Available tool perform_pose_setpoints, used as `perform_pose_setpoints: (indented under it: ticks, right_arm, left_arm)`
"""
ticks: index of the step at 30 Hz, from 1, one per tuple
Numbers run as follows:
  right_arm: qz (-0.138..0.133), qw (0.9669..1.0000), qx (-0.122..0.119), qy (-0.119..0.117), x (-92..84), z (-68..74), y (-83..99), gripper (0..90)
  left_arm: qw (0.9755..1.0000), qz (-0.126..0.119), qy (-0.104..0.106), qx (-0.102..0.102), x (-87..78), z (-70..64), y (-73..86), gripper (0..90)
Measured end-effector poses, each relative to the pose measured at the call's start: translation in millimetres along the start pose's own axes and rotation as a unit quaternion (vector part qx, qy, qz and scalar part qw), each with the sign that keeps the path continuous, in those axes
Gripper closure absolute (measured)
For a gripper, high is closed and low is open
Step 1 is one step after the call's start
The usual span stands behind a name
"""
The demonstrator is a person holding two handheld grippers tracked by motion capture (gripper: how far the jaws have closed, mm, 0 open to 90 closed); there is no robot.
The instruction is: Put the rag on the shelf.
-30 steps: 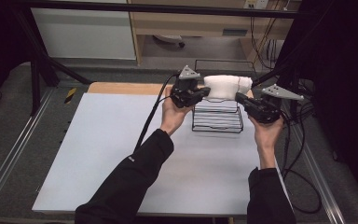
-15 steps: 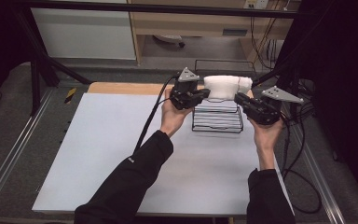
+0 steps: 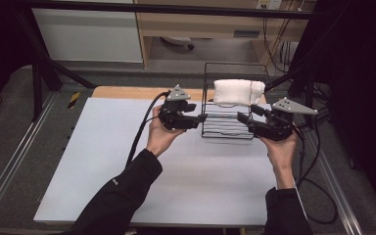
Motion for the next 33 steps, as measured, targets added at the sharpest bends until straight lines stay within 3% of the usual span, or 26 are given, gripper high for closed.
perform_pose_setpoints:
  ticks: [5,12,22,33]
  right_arm:
    - [0.019,0.9998,-0.001,-0.012,1.6,11.0,8.0,14.5]
    - [0.037,0.9989,0.002,-0.030,7.6,25.7,26.4,4.9]
    - [0.055,0.9974,0.007,-0.047,9.8,42.3,56.3,0.4]
    - [0.071,0.9954,0.008,-0.063,1.3,50.4,98.9,0.3]
  left_arm:
    - [0.9996,0.021,-0.020,-0.002,-18.3,19.8,32.8,24.4]
    - [0.9981,0.036,-0.047,-0.019,-49.3,49.2,74.0,10.9]
    - [0.9958,0.030,-0.071,-0.051,-96.2,83.6,122.7,6.7]
    - [0.9925,0.039,-0.090,-0.073,-131.7,110.2,184.2,6.7]
Point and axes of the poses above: each handheld gripper's, and its own axes: x roughly forward along the jaws, y roughly out of its underside, z roughly to its left, the point moved 7 cm from there along x, roughly forward along the jaws, and after that the axes turned 13 degrees about -x, right-handed, at the moved point
